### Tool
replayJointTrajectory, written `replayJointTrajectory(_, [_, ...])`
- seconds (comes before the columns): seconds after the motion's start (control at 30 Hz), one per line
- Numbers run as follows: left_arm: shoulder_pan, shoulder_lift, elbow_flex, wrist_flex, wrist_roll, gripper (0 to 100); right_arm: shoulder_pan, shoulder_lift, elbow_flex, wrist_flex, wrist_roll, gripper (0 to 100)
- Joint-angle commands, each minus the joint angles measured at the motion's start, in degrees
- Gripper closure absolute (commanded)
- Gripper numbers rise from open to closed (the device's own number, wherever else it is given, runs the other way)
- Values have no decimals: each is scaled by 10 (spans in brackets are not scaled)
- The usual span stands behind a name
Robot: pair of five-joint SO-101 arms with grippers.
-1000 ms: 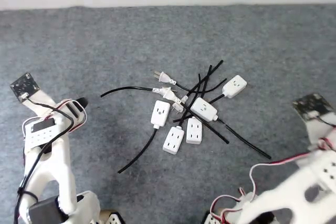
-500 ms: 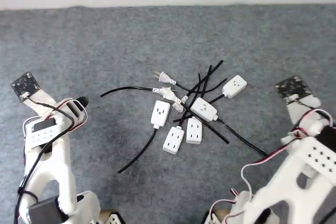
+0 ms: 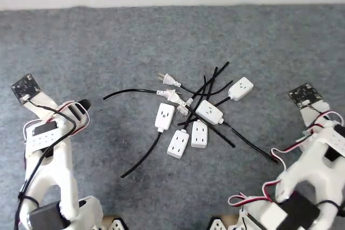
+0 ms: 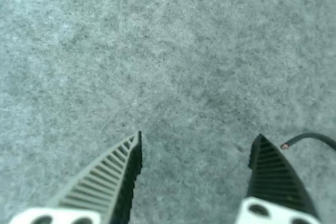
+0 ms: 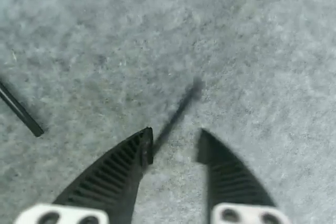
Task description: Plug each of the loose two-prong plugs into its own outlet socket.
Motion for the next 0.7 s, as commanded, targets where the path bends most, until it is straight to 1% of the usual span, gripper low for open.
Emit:
replayJointTrajectory(0.0, [4, -1, -8, -14, 1, 688, 7, -1, -53, -13, -4, 763])
replayJointTrajectory(0.17, [4, -1, -9, -14, 1, 688, 8, -2, -91, -11, -66, 812])
replayJointTrajectory(0.23, [4, -1, -9, -14, 1, 688, 9, -2, -103, 5, -78, 836])
replayJointTrajectory(0.37, [4, -1, -9, -14, 1, 688, 30, -9, -149, 131, -77, 891])
replayJointTrajectory(0.43, [4, -1, -9, -14, 1, 688, 58, -22, -167, 177, -76, 930])
replayJointTrajectory(0.5, [4, -1, -9, -14, 1, 688, 89, -38, -169, 198, -48, 976])
replayJointTrajectory(0.53, [4, -1, -9, -14, 1, 688, 106, -44, -168, 207, -20, 995])
replayJointTrajectory(0.67, [4, -1, -9, -14, 1, 688, 178, -51, -167, 255, 77, 991])
